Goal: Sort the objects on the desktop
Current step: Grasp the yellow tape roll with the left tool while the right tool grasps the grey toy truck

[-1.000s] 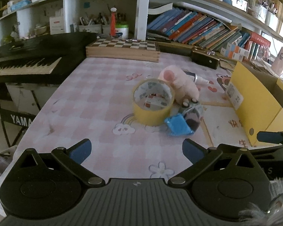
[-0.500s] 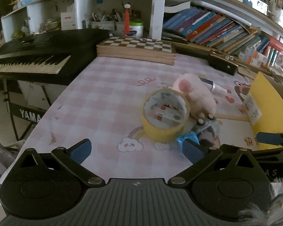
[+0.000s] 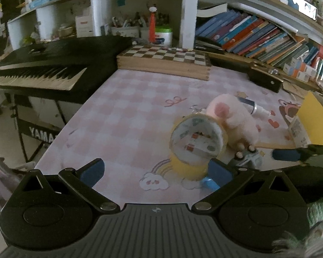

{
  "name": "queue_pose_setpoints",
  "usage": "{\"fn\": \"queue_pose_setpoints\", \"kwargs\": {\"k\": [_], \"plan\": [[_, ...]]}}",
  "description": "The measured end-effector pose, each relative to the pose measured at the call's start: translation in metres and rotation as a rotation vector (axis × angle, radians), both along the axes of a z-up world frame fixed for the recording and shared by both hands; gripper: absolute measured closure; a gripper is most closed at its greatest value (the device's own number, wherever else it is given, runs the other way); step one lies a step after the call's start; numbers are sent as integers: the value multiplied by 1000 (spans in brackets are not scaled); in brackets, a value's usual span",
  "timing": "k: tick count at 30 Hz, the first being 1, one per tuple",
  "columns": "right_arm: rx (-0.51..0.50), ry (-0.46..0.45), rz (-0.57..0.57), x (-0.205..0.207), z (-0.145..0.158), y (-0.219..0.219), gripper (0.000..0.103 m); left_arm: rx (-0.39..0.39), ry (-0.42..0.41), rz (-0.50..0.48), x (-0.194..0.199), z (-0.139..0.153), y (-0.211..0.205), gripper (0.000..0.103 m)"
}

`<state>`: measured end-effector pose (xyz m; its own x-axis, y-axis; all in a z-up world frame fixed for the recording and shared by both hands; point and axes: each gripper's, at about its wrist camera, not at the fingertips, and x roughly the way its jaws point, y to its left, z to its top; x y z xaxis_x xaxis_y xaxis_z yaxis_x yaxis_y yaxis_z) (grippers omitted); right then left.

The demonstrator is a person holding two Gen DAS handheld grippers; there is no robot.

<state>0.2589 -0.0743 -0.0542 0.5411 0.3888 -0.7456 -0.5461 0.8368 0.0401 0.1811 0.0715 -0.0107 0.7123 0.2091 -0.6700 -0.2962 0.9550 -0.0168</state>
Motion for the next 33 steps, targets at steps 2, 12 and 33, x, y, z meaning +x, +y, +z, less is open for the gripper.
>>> {"fn": "queue_pose_setpoints", "kwargs": {"k": [2,12,33], "plan": [[16,25,10,6,-6,0,15,-1,-3,-16,5,0,-3,0],[3,41,38,14,-4,-16,39,-41,23,-76,41,-10,-16,0],[39,-34,0,11,19,-38,39,-121,117,-114,84,-27,-12,20]]}}
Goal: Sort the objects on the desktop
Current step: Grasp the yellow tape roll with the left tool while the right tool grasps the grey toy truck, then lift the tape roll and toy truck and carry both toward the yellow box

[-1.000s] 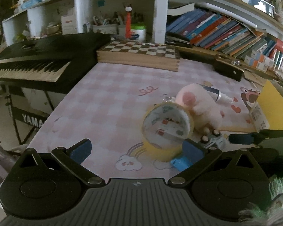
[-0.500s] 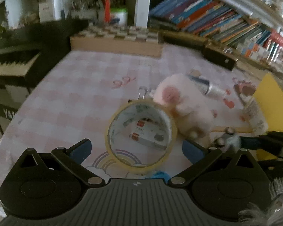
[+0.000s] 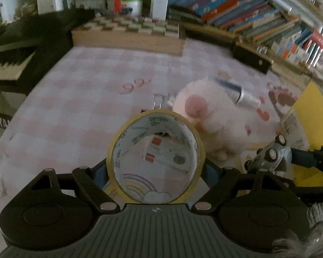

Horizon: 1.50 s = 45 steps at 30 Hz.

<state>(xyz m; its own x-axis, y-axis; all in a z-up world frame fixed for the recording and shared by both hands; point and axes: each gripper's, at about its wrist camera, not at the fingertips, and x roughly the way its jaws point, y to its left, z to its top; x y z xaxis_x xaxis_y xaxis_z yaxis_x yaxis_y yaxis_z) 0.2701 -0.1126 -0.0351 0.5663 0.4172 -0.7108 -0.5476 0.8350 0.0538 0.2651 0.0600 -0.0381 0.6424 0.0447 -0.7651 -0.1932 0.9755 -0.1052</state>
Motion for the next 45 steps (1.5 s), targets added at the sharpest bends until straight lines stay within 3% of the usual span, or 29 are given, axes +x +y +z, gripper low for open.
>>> {"fn": "queue_pose_setpoints", "kwargs": {"k": [7,14,29,45], "plan": [[60,-61,-67,-12,30,-9,39,-10,-173,-5,-29,46,11,20],[88,-88,-104,-40,48,-7,39,-42,-257,-63,-64,71,13,20],[73,-54,-213,-113,44,6,39,-125,-213,-209,-133,55,29,20],[66,-38,-311,-199,38,12,39,-149,-186,-304,-201,51,41,20]]}}
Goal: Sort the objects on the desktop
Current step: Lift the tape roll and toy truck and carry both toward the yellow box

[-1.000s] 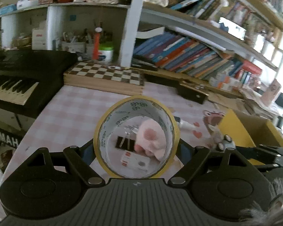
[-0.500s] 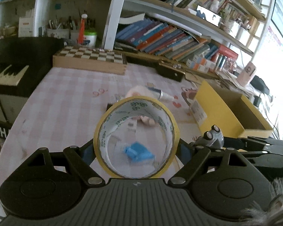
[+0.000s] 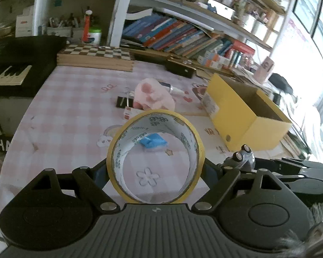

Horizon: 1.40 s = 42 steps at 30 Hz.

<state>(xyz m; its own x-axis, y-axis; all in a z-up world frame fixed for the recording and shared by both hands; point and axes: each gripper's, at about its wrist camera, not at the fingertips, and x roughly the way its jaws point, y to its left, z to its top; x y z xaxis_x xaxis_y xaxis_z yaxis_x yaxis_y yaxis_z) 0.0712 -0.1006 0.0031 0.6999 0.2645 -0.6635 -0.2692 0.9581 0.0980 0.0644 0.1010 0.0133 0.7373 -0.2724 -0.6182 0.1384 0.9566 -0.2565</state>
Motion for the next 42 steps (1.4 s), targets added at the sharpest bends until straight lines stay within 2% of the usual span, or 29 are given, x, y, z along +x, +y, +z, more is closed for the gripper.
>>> {"fn": "queue_pose_setpoints", "kwargs": {"k": [9,22,29,42], "plan": [[22,19,-79,-40,-8,-12,39,7,24,-89,-25,-5,-12,20],[28,11,-254,-78,-7,-46,39,8,14,-273,-30,-5,-52,20],[27,12,-331,-89,-6,-61,39,6,7,-357,-31,-5,-69,20],[18,10,-386,-98,-4,-75,39,-1,7,-430,-30,-5,-90,20]]}}
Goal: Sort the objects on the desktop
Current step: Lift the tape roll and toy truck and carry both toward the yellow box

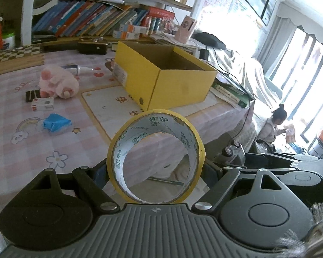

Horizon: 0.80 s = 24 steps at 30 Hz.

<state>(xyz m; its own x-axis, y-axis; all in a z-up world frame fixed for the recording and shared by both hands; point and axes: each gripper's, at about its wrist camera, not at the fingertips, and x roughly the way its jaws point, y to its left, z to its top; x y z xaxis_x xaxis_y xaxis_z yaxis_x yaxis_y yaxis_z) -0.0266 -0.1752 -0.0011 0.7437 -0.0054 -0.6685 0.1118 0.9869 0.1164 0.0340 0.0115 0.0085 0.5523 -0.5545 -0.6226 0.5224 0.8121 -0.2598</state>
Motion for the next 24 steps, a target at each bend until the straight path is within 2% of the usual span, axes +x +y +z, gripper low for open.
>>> {"fn": "queue_pose_setpoints", "kwargs": {"k": [24], "plan": [[0,3,-29,12,3,-32,39,-1,-2,-51,15,1,-36,20]]}}
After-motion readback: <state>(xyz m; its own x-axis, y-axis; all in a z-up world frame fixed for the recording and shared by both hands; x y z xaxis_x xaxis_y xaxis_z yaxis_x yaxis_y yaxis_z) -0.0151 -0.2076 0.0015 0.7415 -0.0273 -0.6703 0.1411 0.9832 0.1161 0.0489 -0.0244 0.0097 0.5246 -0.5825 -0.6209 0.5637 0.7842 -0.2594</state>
